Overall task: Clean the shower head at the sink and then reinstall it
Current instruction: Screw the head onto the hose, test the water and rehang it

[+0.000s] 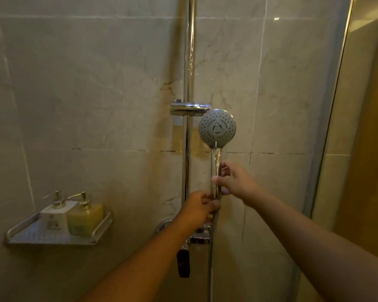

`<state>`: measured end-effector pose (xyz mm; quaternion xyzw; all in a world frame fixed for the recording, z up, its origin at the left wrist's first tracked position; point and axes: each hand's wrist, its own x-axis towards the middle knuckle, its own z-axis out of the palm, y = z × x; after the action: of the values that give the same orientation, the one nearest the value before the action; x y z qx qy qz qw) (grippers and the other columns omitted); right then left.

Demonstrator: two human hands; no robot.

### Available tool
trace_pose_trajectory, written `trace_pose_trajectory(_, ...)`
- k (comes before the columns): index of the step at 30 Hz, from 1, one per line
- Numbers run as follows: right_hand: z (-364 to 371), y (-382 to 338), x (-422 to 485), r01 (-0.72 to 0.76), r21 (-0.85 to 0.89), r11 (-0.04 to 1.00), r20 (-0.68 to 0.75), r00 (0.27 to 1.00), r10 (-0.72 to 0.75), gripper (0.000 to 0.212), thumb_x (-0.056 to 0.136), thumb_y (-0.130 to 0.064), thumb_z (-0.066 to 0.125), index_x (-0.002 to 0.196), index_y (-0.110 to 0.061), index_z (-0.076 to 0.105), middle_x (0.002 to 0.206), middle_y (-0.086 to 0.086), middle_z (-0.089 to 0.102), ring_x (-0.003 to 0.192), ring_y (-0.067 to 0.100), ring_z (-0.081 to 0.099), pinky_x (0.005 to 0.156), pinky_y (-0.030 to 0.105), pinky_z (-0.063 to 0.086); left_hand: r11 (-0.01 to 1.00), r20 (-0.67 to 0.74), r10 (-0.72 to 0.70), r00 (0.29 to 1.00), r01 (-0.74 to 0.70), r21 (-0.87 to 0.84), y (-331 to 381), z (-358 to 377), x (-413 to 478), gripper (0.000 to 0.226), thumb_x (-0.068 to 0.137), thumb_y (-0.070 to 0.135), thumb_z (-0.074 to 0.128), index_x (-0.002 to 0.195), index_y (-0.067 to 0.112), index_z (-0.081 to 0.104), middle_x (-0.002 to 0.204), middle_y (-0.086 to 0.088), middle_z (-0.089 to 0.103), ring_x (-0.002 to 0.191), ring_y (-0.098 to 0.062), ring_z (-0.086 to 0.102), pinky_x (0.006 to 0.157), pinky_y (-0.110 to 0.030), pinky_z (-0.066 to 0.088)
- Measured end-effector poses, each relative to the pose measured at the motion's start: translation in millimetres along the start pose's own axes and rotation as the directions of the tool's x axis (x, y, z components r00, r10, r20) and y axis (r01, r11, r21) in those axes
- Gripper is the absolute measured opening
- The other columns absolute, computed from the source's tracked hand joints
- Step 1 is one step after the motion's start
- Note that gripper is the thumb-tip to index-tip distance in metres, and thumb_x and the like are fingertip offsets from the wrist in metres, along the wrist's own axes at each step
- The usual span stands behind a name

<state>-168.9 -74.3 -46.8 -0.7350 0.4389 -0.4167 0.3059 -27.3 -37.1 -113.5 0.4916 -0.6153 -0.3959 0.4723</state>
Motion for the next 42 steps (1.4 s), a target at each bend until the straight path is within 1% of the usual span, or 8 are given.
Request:
trace_pose_trajectory(5,-32,-39,38,0.064,-0.055,0.996,-0.084,0.994,-0.068,0.025,0.091,-0.015,0.068,0.114,-0.012,0.057,0.097,0.009,0.06,0.091,0.027,0.067,0.078,0.047,0.063,0.999,0.004,0.042,0.999,-0.042,-0.032,39,-2,28,0.02,0.095,0.015,0.06,0.115,0.011,0.06,0.103,-0.007,0.071,0.097,-0.022,0.069,0.086,-0.038,0.058)
trace_pose_trajectory(8,-50,-64,65,0.092,-0.053,0.994,-0.121,0.988,-0.098,0.018,0.092,-0.014,0.068,0.106,-0.009,0.059,0.099,0.014,0.063,0.093,0.031,0.068,0.079,0.049,0.062,0.997,-0.028,0.071,0.997,-0.072,-0.03,54,-6,46,0.026,0.095,0.015,0.06,0.121,0.011,0.058,0.1,-0.007,0.072,0.097,-0.022,0.07,0.086,-0.039,0.059)
trace_pose_trajectory(10,-59,-80,86,0.121,-0.046,0.992,-0.146,0.981,-0.126,0.019,0.091,-0.013,0.068,0.105,-0.004,0.06,0.101,0.019,0.065,0.093,0.035,0.07,0.076,0.05,0.063,0.994,-0.07,0.105,0.992,-0.106,-0.013,62,-9,57,0.027,0.096,0.014,0.059,0.122,0.011,0.057,0.099,-0.009,0.073,0.093,-0.022,0.071,0.077,-0.034,0.06)
trace_pose_trajectory(12,-67,-95,104,0.139,-0.041,0.989,-0.175,0.974,-0.145,0.019,0.091,-0.012,0.068,0.106,-0.002,0.06,0.1,0.019,0.065,0.092,0.034,0.07,0.076,0.05,0.063,0.991,-0.106,0.135,0.985,-0.132,0.039,69,-13,65,0.024,0.097,0.013,0.058,0.12,0.012,0.058,0.098,-0.01,0.073,0.089,-0.022,0.071,0.072,-0.031,0.059)
trace_pose_trajectory(18,-84,-142,144,0.212,-0.048,0.976,-0.228,0.949,-0.217,0.02,0.092,-0.012,0.067,0.108,-0.001,0.06,0.106,0.021,0.064,0.095,0.036,0.07,0.076,0.05,0.063,0.975,-0.105,0.144,0.984,-0.123,0.187,76,-30,85,0.02,0.097,0.015,0.055,0.117,0.013,0.059,0.098,-0.009,0.071,0.093,-0.024,0.071,0.08,-0.045,0.062)
trace_pose_trajectory(29,-96,-201,179,0.285,-0.062,0.956,-0.337,0.896,-0.289,0.011,0.092,-0.015,0.068,0.095,-0.013,0.058,0.099,0.014,0.065,0.091,0.03,0.069,0.077,0.047,0.063,0.971,-0.149,0.102,0.984,-0.066,0.229,88,-48,105,0.017,0.096,0.012,0.057,0.112,0.013,0.061,0.104,-0.009,0.069,0.088,-0.018,0.066,0.067,-0.031,0.056)
trace_pose_trajectory(38,-82,-196,171,0.303,-0.1,0.948,-0.254,0.913,-0.319,0.015,0.095,-0.012,0.063,0.107,-0.005,0.056,0.101,0.011,0.061,0.098,0.028,0.066,0.084,0.046,0.06,0.953,-0.152,0.093,0.984,-0.044,0.299,59,-43,104,0.015,0.094,0.011,0.06,0.108,0.013,0.063,0.102,-0.009,0.069,0.092,-0.02,0.069,0.065,-0.027,0.058)
trace_pose_trajectory(42,-72,-178,167,0.319,-0.152,0.935,-0.245,0.905,-0.348,0.021,0.095,-0.014,0.063,0.109,0.001,0.06,0.104,0.02,0.065,0.094,0.03,0.068,0.082,0.048,0.061,0.925,-0.165,0.118,0.979,-0.048,0.377,38,-34,99,0.014,0.095,0.014,0.058,0.109,0.016,0.062,0.099,-0.004,0.069,0.089,-0.014,0.068,0.076,-0.031,0.06)
